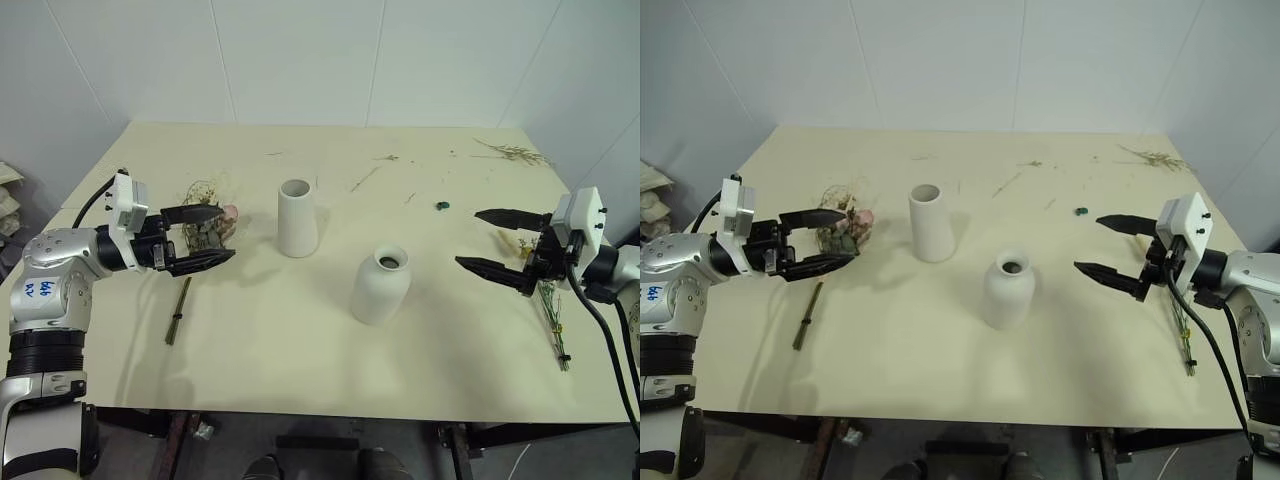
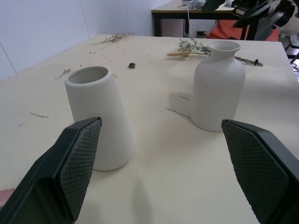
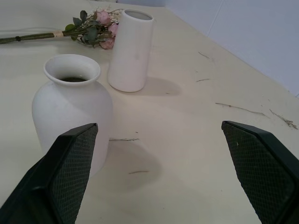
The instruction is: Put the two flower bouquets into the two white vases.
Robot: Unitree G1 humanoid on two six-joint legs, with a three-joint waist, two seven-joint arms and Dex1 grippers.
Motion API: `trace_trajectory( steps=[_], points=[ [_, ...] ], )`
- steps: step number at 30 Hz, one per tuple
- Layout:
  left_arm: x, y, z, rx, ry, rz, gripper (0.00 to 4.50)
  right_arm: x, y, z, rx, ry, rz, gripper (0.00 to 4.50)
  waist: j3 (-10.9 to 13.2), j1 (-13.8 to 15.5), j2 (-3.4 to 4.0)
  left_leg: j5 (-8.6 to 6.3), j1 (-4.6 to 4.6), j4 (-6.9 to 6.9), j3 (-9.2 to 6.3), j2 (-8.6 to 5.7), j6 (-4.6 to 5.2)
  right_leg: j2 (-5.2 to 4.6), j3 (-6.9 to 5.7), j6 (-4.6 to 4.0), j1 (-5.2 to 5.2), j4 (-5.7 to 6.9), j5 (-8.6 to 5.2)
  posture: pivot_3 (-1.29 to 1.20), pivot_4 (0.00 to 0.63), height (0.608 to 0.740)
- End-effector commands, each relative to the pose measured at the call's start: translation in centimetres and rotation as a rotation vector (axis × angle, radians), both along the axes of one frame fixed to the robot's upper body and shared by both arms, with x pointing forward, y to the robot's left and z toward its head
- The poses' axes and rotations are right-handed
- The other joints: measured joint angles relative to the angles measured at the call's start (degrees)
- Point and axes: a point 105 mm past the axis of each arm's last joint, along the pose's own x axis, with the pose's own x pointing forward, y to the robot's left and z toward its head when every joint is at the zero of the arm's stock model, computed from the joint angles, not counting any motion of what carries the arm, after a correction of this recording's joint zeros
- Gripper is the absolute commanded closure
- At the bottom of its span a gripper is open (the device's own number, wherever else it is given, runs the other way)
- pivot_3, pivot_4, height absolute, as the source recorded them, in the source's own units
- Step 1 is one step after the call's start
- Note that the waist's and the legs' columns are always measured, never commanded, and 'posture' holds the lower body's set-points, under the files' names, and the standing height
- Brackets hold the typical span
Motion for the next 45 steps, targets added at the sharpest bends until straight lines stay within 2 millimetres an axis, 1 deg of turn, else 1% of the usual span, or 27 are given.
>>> trace_trajectory(
  steps=[1, 6, 9, 11, 12, 15, 18, 20, 22, 26, 30, 32, 34, 41, 44, 45],
  points=[
    [-0.7, 0.2, 1.6, -0.026, -0.069, -0.004, 0.16, -0.2, 0.4, 1.0, -0.01, -0.034, 0.022, 0.0, 0.0, 0.0, 0.0, 0.0, 0.0, 0.0, 0.0, 0.0, 0.0, 0.0, 0.0, 0.0, 0.0, 0.0, 0.0, 0.0, 0.15, 0.74],
    [-0.6, 1.1, 1.4, 0.017, -0.061, 0.05, 0.16, 0.3, 0.6, 1.7, -0.01, -0.039, 0.048, 0.0, 0.0, -0.1, 0.0, 0.0, 0.0, 0.0, 0.01, 0.0, 0.0, -0.01, 0.01, 0.0, 0.0, 0.0, 0.0, 0.0, 0.15, 0.74],
    [-0.2, 3.0, 1.0, 0.133, 0.009, 0.172, 0.16, 0.7, 0.8, 2.7, -0.018, -0.06, 0.07, 0.0, 0.0, -0.3, -0.01, 0.0, 0.01, -0.03, 0.0, 0.01, 0.0, 0.01, 0.01, 0.0, -0.02, 0.0, 0.0, 0.0, 0.15, 0.74],
    [0.3, 5.1, 0.8, 0.188, 0.116, 0.322, 0.16, 0.9, 1.3, 3.2, -0.026, -0.078, 0.089, 0.0, 0.0, -0.6, 0.0, 0.0, 0.01, -0.07, 0.01, 0.02, -0.01, 0.02, 0.01, 0.0, -0.04, -0.01, 0.0, 0.0, 0.15, 0.74],
    [0.4, 5.8, 0.7, 0.198, 0.156, 0.378, 0.16, 0.9, 1.5, 3.3, -0.029, -0.083, 0.096, 0.0, 0.0, -0.8, 0.0, -0.01, 0.02, -0.1, 0.01, 0.02, 0.0, 0.01, 0.01, 0.0, -0.04, -0.02, -0.01, 0.0, 0.15, 0.74],
    [0.0, 8.0, -0.4, 0.306, 0.342, 0.542, 0.16, 1.3, 2.4, 4.0, -0.017, -0.117, 0.123, 0.0, 0.0, -1.3, 0.01, -0.03, 0.03, -0.19, 0.01, 0.02, 0.0, 0.01, 0.01, 0.01, -0.04, -0.04, -0.05, 0.0, 0.15, 0.74],
    [-0.7, 9.1, -2.0, 0.412, 0.558, 0.705, 0.16, 1.6, 2.7, 4.4, -0.002, -0.131, 0.143, 0.0, 0.0, -1.4, 0.01, -0.03, 0.03, -0.23, -0.01, 0.02, 0.0, 0.02, 0.01, 0.01, -0.05, -0.03, -0.08, 0.0, 0.15, 0.74],
    [-1.2, 9.4, -2.8, 0.452, 0.674, 0.799, 0.16, 1.5, 3.2, 4.6, 0.0, -0.136, 0.168, 0.0, 0.0, -1.3, 0.0, -0.03, -0.01, -0.24, -0.02, 0.01, 0.0, 0.02, 0.01, 0.03, -0.06, -0.01, -0.1, 0.0, 0.15, 0.74],
    [-1.0, 8.9, -3.7, 0.503, 0.704, 0.851, 0.16, 1.6, 3.6, 4.6, 0.017, -0.148, 0.175, 0.0, 0.0, -1.2, 0.0, -0.04, -0.03, -0.24, -0.03, 0.0, 0.01, 0.02, 0.01, 0.04, -0.07, -0.02, -0.11, 0.0, 0.15, 0.74],
    [-0.8, 7.5, -4.7, 0.512, 0.731, 0.837, 0.16, 1.3, 4.7, 4.5, 0.035, -0.16, 0.194, 0.0, 0.0, -1.3, 0.0, -0.04, -0.06, -0.25, -0.04, 0.01, -0.01, 0.02, 0.01, 0.04, -0.12, 0.0, -0.13, 0.0, 0.15, 0.74],
    [-0.4, 6.3, -6.0, 0.508, 0.767, 0.85, 0.16, 1.1, 5.1, 4.7, 0.052, -0.175, 0.199, 0.0, 0.0, -1.4, 0.0, -0.04, -0.11, -0.25, -0.02, 0.01, -0.02, 0.03, 0.02, 0.02, -0.25, 0.07, -0.13, 0.0, 0.15, 0.74],
    [-0.5, 6.3, -7.0, 0.529, 0.79, 0.866, 0.16, 0.9, 5.3, 4.9, 0.061, -0.187, 0.202, 0.0, 0.0, -1.4, 0.0, -0.04, -0.1, -0.25, -0.01, 0.01, -0.02, 0.02, 0.02, 0.02, -0.27, 0.09, -0.13, 0.0, 0.15, 0.74],
    [-0.2, 6.6, -7.8, 0.546, 0.777, 0.904, 0.16, 0.6, 5.5, 5.1, 0.066, -0.197, 0.208, 0.0, 0.0, -1.4, 0.0, -0.04, -0.11, -0.25, -0.01, 0.01, -0.03, 0.02, 0.03, 0.02, -0.29, 0.09, -0.13, 0.0, 0.15, 0.74],
    [1.4, 7.3, -8.9, 0.483, 0.771, 1.002, 0.16, -0.4, 5.9, 5.3, 0.064, -0.198, 0.228, 0.0, 0.0, -1.1, -0.02, -0.04, -0.14, -0.17, -0.01, 0.01, -0.04, 0.01, 0.04, 0.02, -0.29, 0.11, -0.13, 0.0, 0.15, 0.74],
    [1.5, 6.9, -9.8, 0.443, 0.806, 0.979, 0.72, -0.7, 5.9, 5.3, 0.057, -0.196, 0.228, 0.0, 0.0, -1.0, -0.02, -0.04, -0.12, -0.17, -0.01, 0.01, -0.04, 0.01, 0.04, 0.02, -0.29, 0.14, -0.13, 0.0, 0.15, 0.74],
    [1.4, 6.9, -10.0, 0.44, 0.814, 0.977, 1.03, -0.8, 5.9, 5.3, 0.056, -0.195, 0.23, 0.0, 0.0, -0.9, -0.01, -0.03, -0.12, -0.15, 0.0, 0.0, -0.04, 0.01, 0.04, 0.02, -0.29, 0.16, -0.13, 0.0, 0.15, 0.74]
  ],
)
